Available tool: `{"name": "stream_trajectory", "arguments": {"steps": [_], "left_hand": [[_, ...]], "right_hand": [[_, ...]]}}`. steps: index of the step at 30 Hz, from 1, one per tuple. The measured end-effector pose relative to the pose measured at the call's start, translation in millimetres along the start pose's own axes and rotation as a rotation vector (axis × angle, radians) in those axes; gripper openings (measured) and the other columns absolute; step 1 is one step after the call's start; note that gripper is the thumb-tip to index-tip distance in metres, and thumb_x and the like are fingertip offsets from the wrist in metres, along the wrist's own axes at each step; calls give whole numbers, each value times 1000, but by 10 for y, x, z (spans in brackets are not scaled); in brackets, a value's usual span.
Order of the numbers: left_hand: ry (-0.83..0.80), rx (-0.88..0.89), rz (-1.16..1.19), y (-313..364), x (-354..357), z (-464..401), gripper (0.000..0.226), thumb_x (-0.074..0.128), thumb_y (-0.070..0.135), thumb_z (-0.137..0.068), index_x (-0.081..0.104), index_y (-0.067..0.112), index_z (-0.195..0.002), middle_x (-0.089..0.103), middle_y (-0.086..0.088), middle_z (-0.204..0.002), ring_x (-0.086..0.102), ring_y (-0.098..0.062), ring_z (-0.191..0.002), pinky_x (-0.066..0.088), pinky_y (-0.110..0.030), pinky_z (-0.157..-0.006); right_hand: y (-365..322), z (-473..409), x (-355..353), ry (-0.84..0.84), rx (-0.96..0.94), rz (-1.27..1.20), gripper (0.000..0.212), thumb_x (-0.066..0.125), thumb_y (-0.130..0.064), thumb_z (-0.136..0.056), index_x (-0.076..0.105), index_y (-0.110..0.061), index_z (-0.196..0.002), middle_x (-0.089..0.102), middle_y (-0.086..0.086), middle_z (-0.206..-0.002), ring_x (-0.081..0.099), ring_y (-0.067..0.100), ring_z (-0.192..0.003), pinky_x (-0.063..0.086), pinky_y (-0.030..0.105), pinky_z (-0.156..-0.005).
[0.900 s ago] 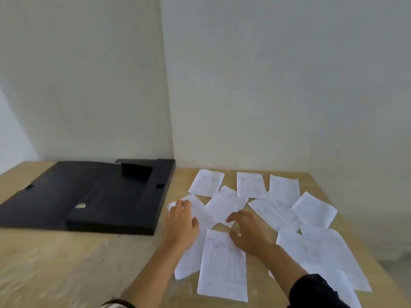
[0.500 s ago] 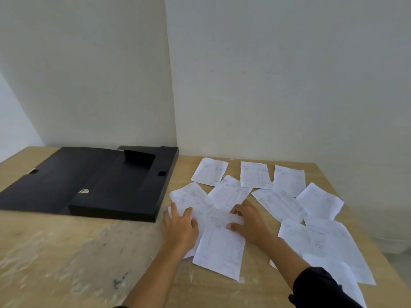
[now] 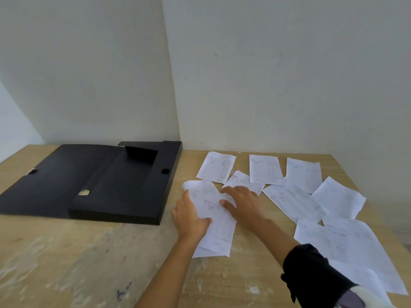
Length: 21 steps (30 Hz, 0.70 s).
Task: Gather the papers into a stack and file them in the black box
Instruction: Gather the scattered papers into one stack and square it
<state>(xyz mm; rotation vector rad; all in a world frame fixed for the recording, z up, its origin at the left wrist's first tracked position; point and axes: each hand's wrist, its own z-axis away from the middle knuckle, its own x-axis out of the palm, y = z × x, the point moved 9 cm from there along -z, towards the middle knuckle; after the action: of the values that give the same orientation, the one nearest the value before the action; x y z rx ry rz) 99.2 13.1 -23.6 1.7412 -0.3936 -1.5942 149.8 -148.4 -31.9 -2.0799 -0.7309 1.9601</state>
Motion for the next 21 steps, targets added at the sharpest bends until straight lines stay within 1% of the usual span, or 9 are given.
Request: {"name": "stream_trajectory", "arguments": {"steps": [2,4,6,7,9,11,15,19,21], "left_hand": [[31,26,125,53,-44,-23,80,76,8,-68,32,18,-133,51,-7,-123,50,-20,-109,46,-30,-82],[44,0,245,42,-75,-58,80,69,1,-71,27,18,-137,57,-7,-111,55,-17,-93,43,-21,-62],[45,-73,318,-36,-106,-122,75,63,-2,-75,27,17,-139,59,-6,-102,56,-14,-81,38,-18,-53],[38,-86,320,-61,-120,-160,62,61,-1,-77,36,16,-132,59,-6,-100,55,-11,-76,36,-17,-51],[19,-66,274,-59,-148,-228,28,58,4,-81,50,17,-105,60,-7,-99,51,-6,-69,34,-17,-49],[23,-54,257,-70,-174,-292,12,54,9,-85,51,15,-95,61,-8,-98,51,-7,-68,34,-18,-49],[31,-69,362,-88,-205,-393,12,50,12,-87,54,8,-97,60,-7,-99,55,-14,-76,37,-19,-52],[-48,-103,397,-103,-111,-412,10,50,19,-85,55,12,-89,61,-3,-91,57,-12,-76,42,-23,-56],[-102,-108,354,-110,-19,-383,13,50,20,-84,57,13,-93,63,-1,-91,60,-14,-80,44,-24,-57]], "right_hand": [[153,66,-4,29,87,-17,43,38,-41,-94,42,-23,-132,46,-1,-141,30,22,-138,24,43,-111],[244,109,66,-14,126,8,49,32,-40,-96,33,-18,-140,32,-1,-151,15,22,-144,12,45,-117],[214,107,78,-52,89,-34,46,33,-36,-96,36,-17,-138,35,1,-150,20,23,-143,11,43,-118],[171,88,49,-62,57,-87,41,36,-31,-96,43,-16,-133,43,3,-144,29,24,-139,18,43,-116],[130,38,-67,-27,39,-219,29,45,-20,-93,56,-13,-120,57,6,-129,46,25,-126,34,37,-106],[228,13,-265,117,131,-255,26,54,-14,-88,60,-12,-114,59,7,-123,50,25,-118,40,35,-98],[397,33,-269,132,298,-48,36,59,-23,-85,55,-16,-121,51,6,-129,42,25,-121,37,39,-100],[430,-8,-277,126,376,-163,54,73,-25,-75,50,-17,-123,44,13,-130,44,29,-119,41,38,-96],[461,-27,-260,73,437,-181,69,80,-24,-68,44,-15,-126,46,14,-127,49,29,-112,44,36,-83]]}}
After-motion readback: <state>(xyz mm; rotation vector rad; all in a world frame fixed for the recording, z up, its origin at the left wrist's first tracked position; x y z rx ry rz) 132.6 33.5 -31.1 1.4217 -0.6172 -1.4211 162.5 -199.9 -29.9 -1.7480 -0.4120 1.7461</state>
